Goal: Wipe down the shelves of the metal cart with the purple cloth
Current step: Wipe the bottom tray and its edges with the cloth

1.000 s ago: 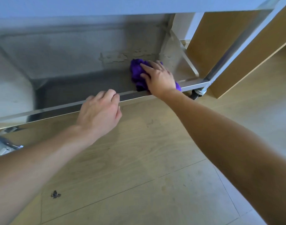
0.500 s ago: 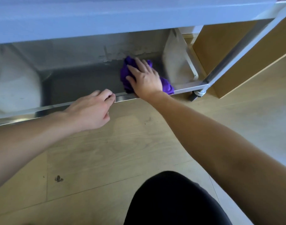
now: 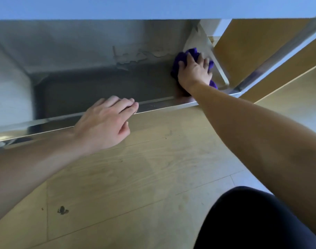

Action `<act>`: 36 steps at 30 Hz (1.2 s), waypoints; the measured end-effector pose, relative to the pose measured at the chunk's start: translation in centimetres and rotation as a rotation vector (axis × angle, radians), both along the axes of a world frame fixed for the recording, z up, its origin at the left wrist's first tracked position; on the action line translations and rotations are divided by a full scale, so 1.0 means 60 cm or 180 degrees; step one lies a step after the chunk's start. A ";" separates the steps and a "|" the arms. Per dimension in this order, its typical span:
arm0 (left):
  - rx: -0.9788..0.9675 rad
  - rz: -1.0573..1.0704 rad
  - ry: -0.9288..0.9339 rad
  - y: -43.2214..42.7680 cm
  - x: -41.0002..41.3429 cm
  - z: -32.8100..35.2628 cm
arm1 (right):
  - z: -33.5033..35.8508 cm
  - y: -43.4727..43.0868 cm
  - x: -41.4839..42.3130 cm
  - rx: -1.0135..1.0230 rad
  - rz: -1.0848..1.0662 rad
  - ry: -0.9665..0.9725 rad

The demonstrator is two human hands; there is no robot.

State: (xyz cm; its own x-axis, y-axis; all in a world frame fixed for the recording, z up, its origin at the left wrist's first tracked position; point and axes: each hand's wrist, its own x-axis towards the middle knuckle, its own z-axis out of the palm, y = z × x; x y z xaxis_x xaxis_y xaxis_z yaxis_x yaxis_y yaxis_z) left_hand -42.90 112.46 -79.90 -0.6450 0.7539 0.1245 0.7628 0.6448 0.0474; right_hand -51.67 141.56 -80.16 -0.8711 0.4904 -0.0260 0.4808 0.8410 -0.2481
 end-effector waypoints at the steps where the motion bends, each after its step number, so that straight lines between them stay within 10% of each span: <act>1: 0.0073 0.0010 0.0006 0.002 -0.001 -0.003 | -0.003 -0.028 -0.008 0.0029 0.0145 0.0019; 8: 0.0206 -0.0155 0.0002 -0.010 -0.017 -0.006 | -0.017 -0.177 -0.021 0.0228 0.1775 0.0422; 19: 0.0264 0.0106 0.0129 -0.060 -0.072 -0.011 | -0.008 0.004 -0.017 -0.0011 -0.0276 0.0205; 29: 0.0322 0.0221 0.0168 -0.055 -0.061 -0.023 | -0.026 -0.211 -0.037 0.0282 0.2001 0.0589; 36: 0.0451 0.0274 0.0250 -0.044 -0.060 -0.022 | -0.023 -0.021 -0.035 0.0049 0.0703 0.0532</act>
